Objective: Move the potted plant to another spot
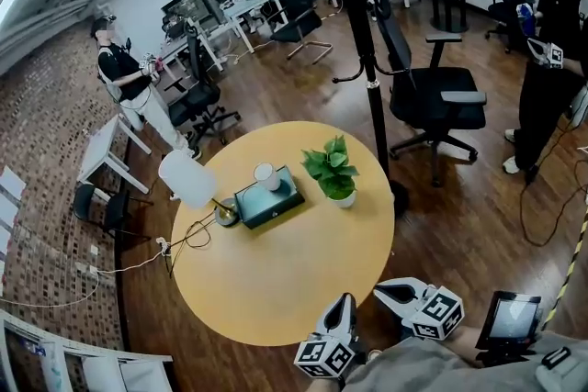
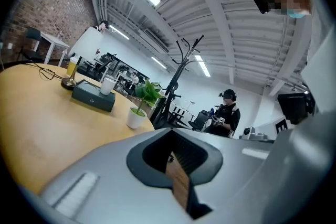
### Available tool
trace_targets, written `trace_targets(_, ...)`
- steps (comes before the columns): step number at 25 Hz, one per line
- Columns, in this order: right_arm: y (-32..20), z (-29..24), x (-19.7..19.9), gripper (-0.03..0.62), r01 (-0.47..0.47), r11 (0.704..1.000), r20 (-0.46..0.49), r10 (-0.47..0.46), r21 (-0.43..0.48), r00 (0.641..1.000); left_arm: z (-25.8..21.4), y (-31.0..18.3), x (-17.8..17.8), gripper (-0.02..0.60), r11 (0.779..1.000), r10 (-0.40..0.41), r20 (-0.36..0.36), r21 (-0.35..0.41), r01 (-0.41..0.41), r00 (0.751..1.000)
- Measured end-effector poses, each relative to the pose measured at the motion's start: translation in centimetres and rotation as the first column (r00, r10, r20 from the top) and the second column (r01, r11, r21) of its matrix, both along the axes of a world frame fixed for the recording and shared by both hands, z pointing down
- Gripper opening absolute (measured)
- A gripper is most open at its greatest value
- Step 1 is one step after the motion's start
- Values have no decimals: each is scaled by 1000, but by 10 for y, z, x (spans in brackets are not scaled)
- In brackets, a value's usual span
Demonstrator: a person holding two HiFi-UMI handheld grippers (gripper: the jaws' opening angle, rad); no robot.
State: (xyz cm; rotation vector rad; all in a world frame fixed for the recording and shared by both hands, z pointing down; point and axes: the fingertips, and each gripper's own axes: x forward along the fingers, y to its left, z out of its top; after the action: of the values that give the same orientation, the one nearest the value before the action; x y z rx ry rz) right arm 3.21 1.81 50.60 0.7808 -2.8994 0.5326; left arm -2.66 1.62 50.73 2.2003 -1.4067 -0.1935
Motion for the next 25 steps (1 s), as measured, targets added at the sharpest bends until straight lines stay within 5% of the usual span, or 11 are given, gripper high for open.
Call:
trace_targets(14,-164,28,25,1,56,998,-24,-56,-3,998,31,-154,9,2,993,-119,102,-16,121,988)
trace_targets(25,-219,62,12,1,32,998,-87,-36,-48,996,66,-211,-6,0,994,-86,124,-62,94,989)
